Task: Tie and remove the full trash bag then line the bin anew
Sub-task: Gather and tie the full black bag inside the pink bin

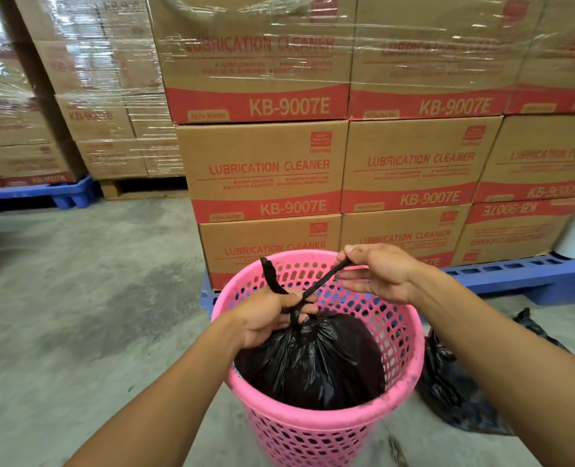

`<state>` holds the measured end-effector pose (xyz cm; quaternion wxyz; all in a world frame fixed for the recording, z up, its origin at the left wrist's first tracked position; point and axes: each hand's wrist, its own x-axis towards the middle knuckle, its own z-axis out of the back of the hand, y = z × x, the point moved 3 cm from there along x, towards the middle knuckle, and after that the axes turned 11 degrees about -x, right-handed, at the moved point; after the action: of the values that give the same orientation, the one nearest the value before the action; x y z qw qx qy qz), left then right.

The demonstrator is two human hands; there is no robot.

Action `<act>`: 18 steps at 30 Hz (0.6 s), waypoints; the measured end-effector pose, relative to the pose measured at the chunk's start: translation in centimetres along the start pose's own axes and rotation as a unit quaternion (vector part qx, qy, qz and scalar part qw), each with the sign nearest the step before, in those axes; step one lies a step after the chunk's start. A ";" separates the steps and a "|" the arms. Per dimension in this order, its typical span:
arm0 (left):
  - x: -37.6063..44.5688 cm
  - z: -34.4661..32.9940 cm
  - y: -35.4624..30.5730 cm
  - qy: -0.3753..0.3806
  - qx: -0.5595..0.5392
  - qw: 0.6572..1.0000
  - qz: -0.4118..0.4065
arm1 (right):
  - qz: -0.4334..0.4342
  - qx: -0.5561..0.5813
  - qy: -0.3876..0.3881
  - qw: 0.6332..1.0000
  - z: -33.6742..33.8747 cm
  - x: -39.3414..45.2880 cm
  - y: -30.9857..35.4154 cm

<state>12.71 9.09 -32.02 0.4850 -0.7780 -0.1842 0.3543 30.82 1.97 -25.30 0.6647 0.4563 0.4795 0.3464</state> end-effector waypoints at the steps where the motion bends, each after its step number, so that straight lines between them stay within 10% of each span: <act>1: 0.1 0.4 0.1 0.001 0.000 1.000 0.013 | -0.010 0.033 0.018 0.999 0.0 -0.2 -0.2; 12: -0.4 0.0 -0.6 -0.110 0.137 0.984 -0.013 | -0.065 -0.216 0.098 0.969 -1.4 0.0 -3.4; 18: -0.8 -0.2 -0.6 -0.193 0.462 0.849 -0.168 | -0.005 -0.303 0.047 0.952 -3.2 0.6 -3.8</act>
<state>12.37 8.75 -31.18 0.7952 -0.3370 -0.2175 0.4546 28.07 2.08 -29.48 0.7503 0.2146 0.3851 0.4927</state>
